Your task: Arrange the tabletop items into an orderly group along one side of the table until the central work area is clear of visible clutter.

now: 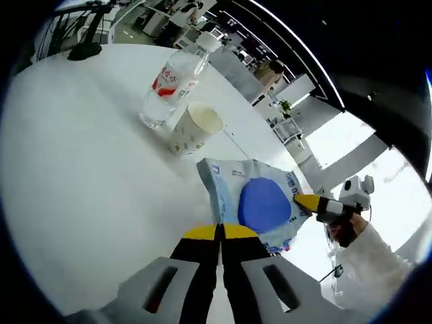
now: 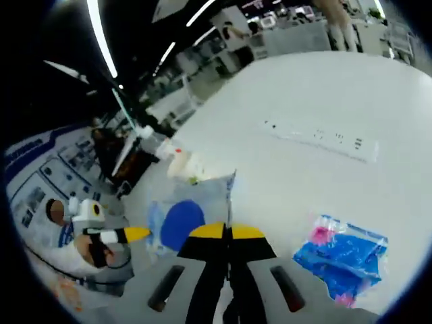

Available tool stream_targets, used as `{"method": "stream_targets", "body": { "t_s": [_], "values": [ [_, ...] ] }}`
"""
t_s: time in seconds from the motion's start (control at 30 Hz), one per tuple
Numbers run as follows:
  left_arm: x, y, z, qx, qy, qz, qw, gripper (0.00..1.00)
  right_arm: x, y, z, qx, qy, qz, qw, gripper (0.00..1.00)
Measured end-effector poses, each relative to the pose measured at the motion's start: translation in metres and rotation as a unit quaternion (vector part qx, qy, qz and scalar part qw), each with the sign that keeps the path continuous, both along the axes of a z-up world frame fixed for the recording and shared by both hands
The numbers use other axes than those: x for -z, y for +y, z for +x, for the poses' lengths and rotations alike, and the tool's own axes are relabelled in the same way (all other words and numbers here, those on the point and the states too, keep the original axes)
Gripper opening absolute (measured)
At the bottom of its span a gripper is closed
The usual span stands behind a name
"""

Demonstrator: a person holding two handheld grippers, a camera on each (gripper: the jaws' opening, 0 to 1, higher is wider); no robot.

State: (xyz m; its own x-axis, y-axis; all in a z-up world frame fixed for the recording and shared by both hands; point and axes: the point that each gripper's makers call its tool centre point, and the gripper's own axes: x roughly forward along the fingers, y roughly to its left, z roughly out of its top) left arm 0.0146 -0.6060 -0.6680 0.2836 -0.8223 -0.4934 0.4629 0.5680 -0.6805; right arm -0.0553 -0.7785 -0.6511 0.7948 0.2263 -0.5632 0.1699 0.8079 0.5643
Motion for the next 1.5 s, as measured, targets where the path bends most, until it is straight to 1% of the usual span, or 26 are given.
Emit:
{"method": "stream_targets", "body": {
  "t_s": [0.03,0.07,0.1,0.13,0.17,0.2,0.23,0.3,0.43,0.5,0.57,0.67,0.8,1.03,1.13,1.3,1.37,1.43,1.5],
  "values": [
    [-0.006,-0.002,0.0,0.012,-0.006,-0.004,0.9999,0.0,-0.003,0.003,-0.008,0.013,-0.002,0.0,0.9999,0.0],
    [-0.011,-0.003,-0.001,0.028,-0.017,0.001,0.9995,0.0,-0.007,0.005,-0.014,0.02,-0.007,0.0,0.9998,0.0],
    [-0.019,-0.004,-0.002,0.053,-0.043,0.006,0.9976,0.0,-0.013,0.009,-0.023,0.034,-0.02,0.001,0.9992,0.0],
    [-0.024,-0.005,-0.001,0.068,-0.059,0.011,0.9959,0.0,-0.018,0.011,-0.028,0.048,-0.027,0.003,0.9985,0.0],
    [-0.03,-0.006,0.0,0.074,-0.067,0.012,0.995,0.0,-0.024,0.018,-0.035,0.063,-0.038,0.011,0.9972,0.0],
    [-0.034,-0.006,0.001,0.073,-0.064,0.009,0.9953,0.0,-0.027,0.022,-0.04,0.069,-0.045,0.012,0.9965,0.0],
    [-0.038,-0.007,0.002,0.074,-0.064,0.005,0.9952,0.0,-0.031,0.027,-0.048,0.084,-0.053,0.015,0.9949,0.0],
    [-0.048,-0.008,0.005,0.083,-0.072,0.002,0.9939,0.0,-0.037,0.039,-0.057,0.109,-0.068,0.03,0.9912,0.0],
    [-0.062,-0.012,0.005,0.122,-0.101,0.013,0.9872,0.0,-0.043,0.051,-0.071,0.153,-0.088,0.039,0.9836,0.0],
    [-0.067,-0.013,0.003,0.145,-0.124,0.021,0.9814,0.0,-0.043,0.053,-0.075,0.164,-0.091,0.043,0.9814,0.0],
    [-0.071,-0.014,0.0,0.157,-0.139,0.025,0.9774,0.0,-0.042,0.054,-0.078,0.167,-0.091,0.042,0.9809,0.0],
    [-0.072,-0.012,-0.002,0.162,-0.143,0.028,0.976,0.0,-0.045,0.056,-0.08,0.169,-0.091,0.035,0.9808,0.0],
    [-0.069,-0.01,-0.005,0.162,-0.142,0.029,0.9762,0.0,-0.045,0.055,-0.08,0.174,-0.088,0.025,0.9805,0.0],
    [-0.064,-0.01,-0.002,0.159,-0.14,0.033,0.9769,0.0,-0.042,0.053,-0.078,0.173,-0.081,0.025,0.9813,0.0],
    [-0.061,-0.014,0.001,0.164,-0.153,0.046,0.9734,0.0,-0.04,0.052,-0.074,0.174,-0.075,0.024,0.9817,0.0],
    [-0.059,-0.021,0.006,0.166,-0.162,0.055,0.9712,0.0,-0.041,0.044,-0.069,0.174,-0.073,0.018,0.9819,0.0],
    [-0.058,-0.026,0.009,0.171,-0.169,0.061,0.9687,0.0,-0.039,0.039,-0.066,0.175,-0.071,0.017,0.9818,0.0],
    [-0.057,-0.031,0.012,0.181,-0.184,0.072,0.9634,0.0,-0.036,0.034,-0.063,0.176,-0.066,0.011,0.9822,0.0],
    [-0.055,-0.037,0.017,0.188,-0.208,0.083,0.9564,0.0,-0.032,0.029,-0.058,0.173,-0.062,0.002,0.983,0.0]
  ]
}}
